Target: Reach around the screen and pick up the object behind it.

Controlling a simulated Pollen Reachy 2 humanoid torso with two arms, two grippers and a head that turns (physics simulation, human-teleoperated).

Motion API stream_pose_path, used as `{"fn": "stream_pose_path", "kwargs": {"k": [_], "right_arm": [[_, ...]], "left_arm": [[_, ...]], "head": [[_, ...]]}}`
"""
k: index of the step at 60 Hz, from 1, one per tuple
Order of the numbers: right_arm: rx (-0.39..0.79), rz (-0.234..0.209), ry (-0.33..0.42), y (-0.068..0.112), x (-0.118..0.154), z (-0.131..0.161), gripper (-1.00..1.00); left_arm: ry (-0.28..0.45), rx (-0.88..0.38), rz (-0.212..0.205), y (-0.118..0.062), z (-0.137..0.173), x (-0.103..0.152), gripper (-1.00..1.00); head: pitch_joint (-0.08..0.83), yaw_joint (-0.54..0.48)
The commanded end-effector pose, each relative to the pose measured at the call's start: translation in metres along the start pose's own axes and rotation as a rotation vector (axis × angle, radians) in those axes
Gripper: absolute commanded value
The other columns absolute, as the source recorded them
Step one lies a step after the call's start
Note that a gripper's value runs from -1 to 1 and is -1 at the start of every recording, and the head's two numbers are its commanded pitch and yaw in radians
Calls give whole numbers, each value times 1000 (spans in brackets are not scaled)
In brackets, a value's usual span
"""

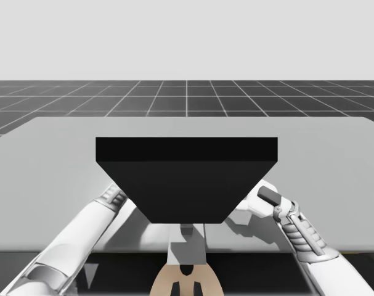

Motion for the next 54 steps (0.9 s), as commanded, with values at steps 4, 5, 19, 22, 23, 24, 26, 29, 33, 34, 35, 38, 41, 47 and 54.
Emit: {"fn": "stream_pose_path", "kwargs": {"k": [4, 5, 19, 22, 23, 24, 26, 29, 33, 34, 35, 38, 41, 47, 54], "right_arm": [[-5, -1, -2, 0, 1, 0, -1000], [-5, 0, -2, 0, 1, 0, -1000], [-8, -1, -6, -1, 3, 1, -1000], [-9, -1, -6, -1, 3, 1, -1000], [-9, -1, -5, -1, 3, 1, -1000], [-9, -1, -6, -1, 3, 1, -1000], [-9, -1, -6, -1, 3, 1, -1000], [-9, -1, -7, -1, 3, 1, -1000], [-12, 1, -9, -1, 4, 1, -1000], [-13, 1, -9, -1, 4, 1, -1000], [-14, 1, -11, -1, 4, 2, -1000], [-19, 3, -14, -2, 5, 2, -1000], [-25, 3, -20, -2, 5, 2, -1000], [-35, 5, -26, -3, 7, 2, -1000], [-66, 10, -41, -6, 9, 2, -1000]], "left_arm": [[-39, 60, -35, 26, 40, 30, 1000], [-41, 66, -35, 28, 42, 30, 1000], [-71, 235, -40, 65, 94, 44, 1000], [-78, 261, -38, 72, 105, 47, 1000], [-84, 277, -36, 76, 110, 49, 1000], [-87, 285, -35, 77, 112, 50, 1000], [-93, 305, -37, 82, 119, 54, 1000], [-107, 337, -38, 89, 129, 60, 1000], [-113, 382, -54, 95, 140, 69, 1000], [-115, 387, -56, 96, 142, 71, 1000], [-119, 390, -56, 97, 143, 73, 1000], [-132, 412, -65, 99, 149, 81, 1000], [-147, 433, -82, 101, 154, 93, 1000], [-185, 464, -120, 99, 162, 119, 1000], [-237, 486, -159, 94, 168, 150, 1000]], "head": [[126, -49], [126, -49], [124, -52], [124, -52], [124, -51], [124, -51], [123, -50], [124, -51], [122, -50], [122, -50], [122, -50], [121, -52], [121, -53], [121, -51], [122, -54]]}}
